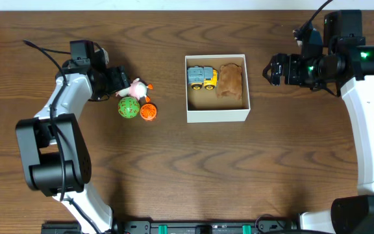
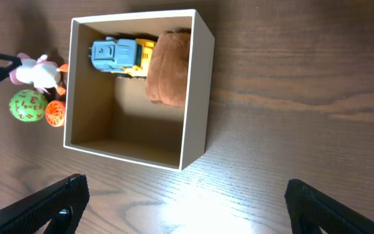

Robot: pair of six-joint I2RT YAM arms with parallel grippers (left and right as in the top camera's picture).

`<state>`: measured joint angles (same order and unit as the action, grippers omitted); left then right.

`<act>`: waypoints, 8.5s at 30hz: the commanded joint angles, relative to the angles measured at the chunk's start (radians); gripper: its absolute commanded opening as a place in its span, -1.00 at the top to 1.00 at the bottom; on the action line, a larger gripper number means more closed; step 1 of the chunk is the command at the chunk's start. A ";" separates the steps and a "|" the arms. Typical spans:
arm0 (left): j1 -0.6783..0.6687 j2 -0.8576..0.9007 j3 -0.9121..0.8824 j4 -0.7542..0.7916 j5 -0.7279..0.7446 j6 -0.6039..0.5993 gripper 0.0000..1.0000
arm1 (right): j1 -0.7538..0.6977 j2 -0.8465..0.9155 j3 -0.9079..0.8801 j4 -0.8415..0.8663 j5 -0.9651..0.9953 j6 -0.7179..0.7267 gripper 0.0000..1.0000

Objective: Pack container
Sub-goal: 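Reach the left gripper to the pink-and-white toy figure and grasp it, then carry the figure into the box and release it, then move the left gripper to the green numbered ball and grasp it, then carry the green ball into the box and release it, then move the left gripper to the orange round toy and grasp it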

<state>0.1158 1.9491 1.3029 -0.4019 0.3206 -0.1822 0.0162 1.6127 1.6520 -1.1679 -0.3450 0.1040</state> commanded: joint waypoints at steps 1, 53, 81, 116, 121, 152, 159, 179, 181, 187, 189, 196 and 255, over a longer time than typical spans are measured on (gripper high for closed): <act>0.000 0.043 0.021 0.017 0.011 0.014 -0.48 | -0.002 0.002 -0.006 -0.004 -0.005 0.014 -0.98; -0.731 -0.153 0.029 0.165 -0.131 -0.243 0.88 | -0.232 0.001 -0.006 -0.055 0.004 0.116 -0.98; -0.801 -0.086 0.029 0.217 -0.130 -0.332 -0.07 | -0.232 0.001 -0.006 -0.048 0.004 0.116 -0.99; -0.207 -0.061 0.027 -0.344 -0.280 -0.031 -0.49 | -0.232 0.001 -0.006 -0.048 0.004 0.116 -0.99; -0.175 0.009 0.027 -0.289 -0.281 0.027 -0.49 | -0.232 0.001 -0.006 -0.056 0.005 0.116 -0.98; -0.388 -0.440 0.064 -0.309 -0.204 0.088 0.34 | -0.231 0.001 -0.006 -0.056 0.005 0.108 -0.98; -0.611 -0.428 0.060 -0.248 -0.205 0.061 0.33 | -0.231 0.001 -0.006 -0.050 0.005 0.108 -0.98; -0.735 -0.120 0.060 -0.071 -0.191 0.046 -0.02 | -0.231 0.001 -0.006 -0.056 0.004 0.108 -0.98; -0.732 -0.120 0.060 -0.071 -0.191 0.046 -0.01 | -0.231 0.001 -0.006 -0.055 0.004 0.108 -0.98; -0.728 -0.120 0.060 -0.114 -0.198 0.046 -0.01 | -0.231 0.001 -0.006 -0.056 0.004 0.108 -0.99; -0.728 -0.120 0.060 -0.145 -0.202 0.046 -0.01 | -0.231 0.001 -0.006 -0.056 0.004 0.108 -0.99; -0.728 -0.120 0.060 -0.199 -0.202 0.047 -0.07 | -0.231 0.001 -0.006 -0.056 0.004 0.108 -0.98; -0.348 0.090 0.039 -0.370 -0.275 0.101 -0.67 | -0.231 0.001 -0.006 -0.059 0.005 0.108 -0.99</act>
<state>-0.2371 2.0232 1.3472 -0.7750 0.0395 -0.1226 -0.2111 1.6127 1.6470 -1.2263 -0.3267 0.2058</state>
